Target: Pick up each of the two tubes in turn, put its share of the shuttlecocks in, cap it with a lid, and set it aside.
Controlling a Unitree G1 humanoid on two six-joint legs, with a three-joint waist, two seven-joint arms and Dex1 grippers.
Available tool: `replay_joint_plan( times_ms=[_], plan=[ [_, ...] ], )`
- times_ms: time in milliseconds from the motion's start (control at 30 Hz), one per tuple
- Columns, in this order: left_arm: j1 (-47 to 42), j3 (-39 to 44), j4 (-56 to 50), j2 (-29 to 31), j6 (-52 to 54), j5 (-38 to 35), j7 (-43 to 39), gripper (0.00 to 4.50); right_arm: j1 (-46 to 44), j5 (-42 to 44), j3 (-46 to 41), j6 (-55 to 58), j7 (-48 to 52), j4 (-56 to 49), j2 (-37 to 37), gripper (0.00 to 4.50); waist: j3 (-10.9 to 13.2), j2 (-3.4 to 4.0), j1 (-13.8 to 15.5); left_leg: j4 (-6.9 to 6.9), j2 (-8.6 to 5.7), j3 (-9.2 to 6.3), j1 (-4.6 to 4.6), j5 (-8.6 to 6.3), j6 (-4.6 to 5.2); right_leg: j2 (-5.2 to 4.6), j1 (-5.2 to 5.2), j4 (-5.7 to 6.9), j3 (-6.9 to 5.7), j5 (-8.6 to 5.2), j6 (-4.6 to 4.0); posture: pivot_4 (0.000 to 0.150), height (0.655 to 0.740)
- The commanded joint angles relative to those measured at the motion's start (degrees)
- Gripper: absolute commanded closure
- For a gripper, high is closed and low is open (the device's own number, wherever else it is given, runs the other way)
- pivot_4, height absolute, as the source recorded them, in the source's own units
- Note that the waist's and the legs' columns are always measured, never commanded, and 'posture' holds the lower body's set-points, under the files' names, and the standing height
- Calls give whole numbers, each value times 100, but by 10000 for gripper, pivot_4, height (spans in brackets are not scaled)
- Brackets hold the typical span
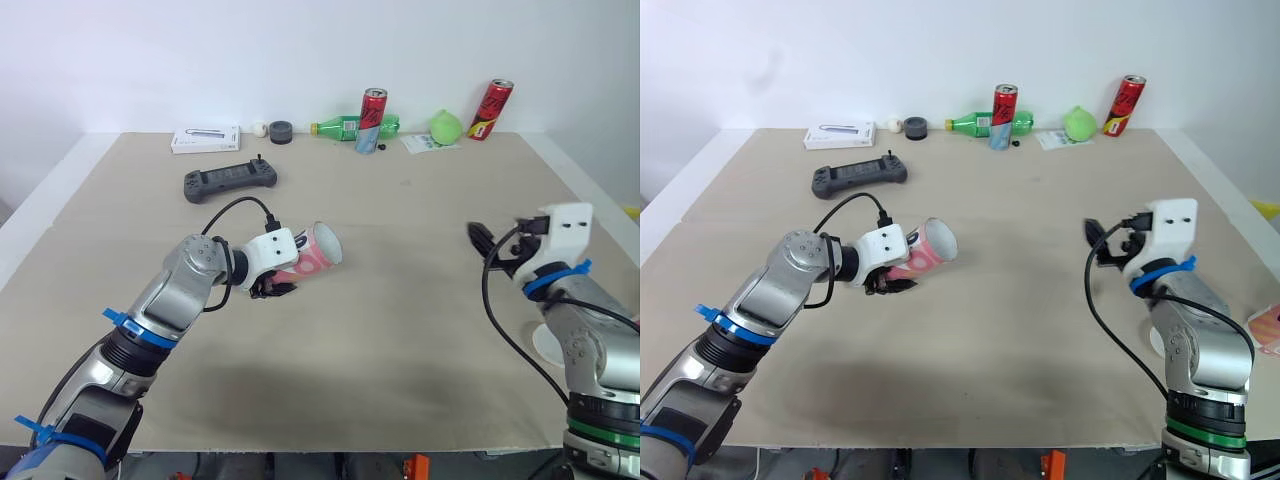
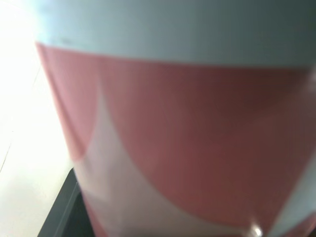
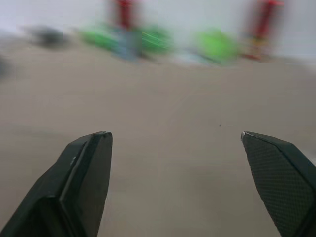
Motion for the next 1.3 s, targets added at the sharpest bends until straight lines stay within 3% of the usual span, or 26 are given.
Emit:
replay_joint_plan(
  times_ms=[33, 300, 667, 767, 867, 900, 967, 1000, 1233, 1300],
  plan=[
    [96, -199, 55, -76, 7, -125, -101, 19877, -328, -545, -263, -546, -521, 1079, -213, 414, 0, 0, 0, 0, -4, 2, 0, 0, 0, 0, 0, 0, 1, 0, 0, 1500, 7400],
    [95, -211, -11, -48, 51, -118, -121, 19877, -1447, -920, -7, -1620, -400, 3443, -330, 414, 1, 8, -20, -1, -20, 5, 5, 1, 3, -4, 2, -1, 14, 5, 10, 1500, 7400],
    [134, -175, -163, 60, 171, -144, -126, 19877, -2793, -1134, 246, -2393, -536, 5691, -249, 414, 1, 8, -36, -8, -22, 3, 3, 1, 3, -5, 2, -5, 18, 4, 12, 1500, 7400],
    [118, -175, -175, 77, 188, -153, -122, 19877, -3046, -1127, 252, -2636, -520, 6144, -297, 8803, 1, 8, -70, -10, -24, 3, 5, 1, 3, -7, 2, -6, 20, 3, 11, 1500, 7400],
    [93, -178, -171, 81, 199, -163, -121, 19877, -3238, -1113, 261, -2760, -506, 6459, -321, 23640, 1, 9, -83, -11, -24, 3, 6, 1, 3, -7, 2, -5, 22, 3, 11, 1500, 7400],
    [93, -181, -174, 81, 200, -162, -120, 19877, -3275, -1114, 264, -2793, -504, 6531, -329, 26778, 1, 8, -87, -10, -24, 3, 6, 1, 3, -7, 2, -5, 21, 4, 11, 1500, 7400],
    [105, -191, -195, 82, 205, -161, -117, 19877, -3328, -1117, 271, -2843, -498, 6636, -346, 39680, 1, 9, -92, -10, -24, 2, 6, 1, 3, -7, 3, -5, 21, 4, 12, 1500, 7400],
    [110, -195, -204, 80, 208, -161, -115, 19877, -3345, -1120, 274, -2865, -497, 6675, -353, 43029, 1, 9, -92, -10, -24, 2, 6, 1, 3, -7, 3, -5, 21, 4, 12, 1500, 7400],
    [132, -194, -256, 70, 243, -175, -98, 19877, -3011, -910, 183, -2979, -64, 6082, -396, 44284, 2, 9, -95, -11, -27, 0, 4, 1, 3, -9, 3, -5, 22, 3, 14, 1500, 7400],
    [163, -164, -262, 115, 242, -178, -101, 19877, -2490, -609, 331, -2874, 870, 4814, -382, 44284, 1, 9, -89, -11, -28, 0, 3, 1, 3, -10, 3, -6, 23, 2, 16, 1500, 7400]
  ],
)
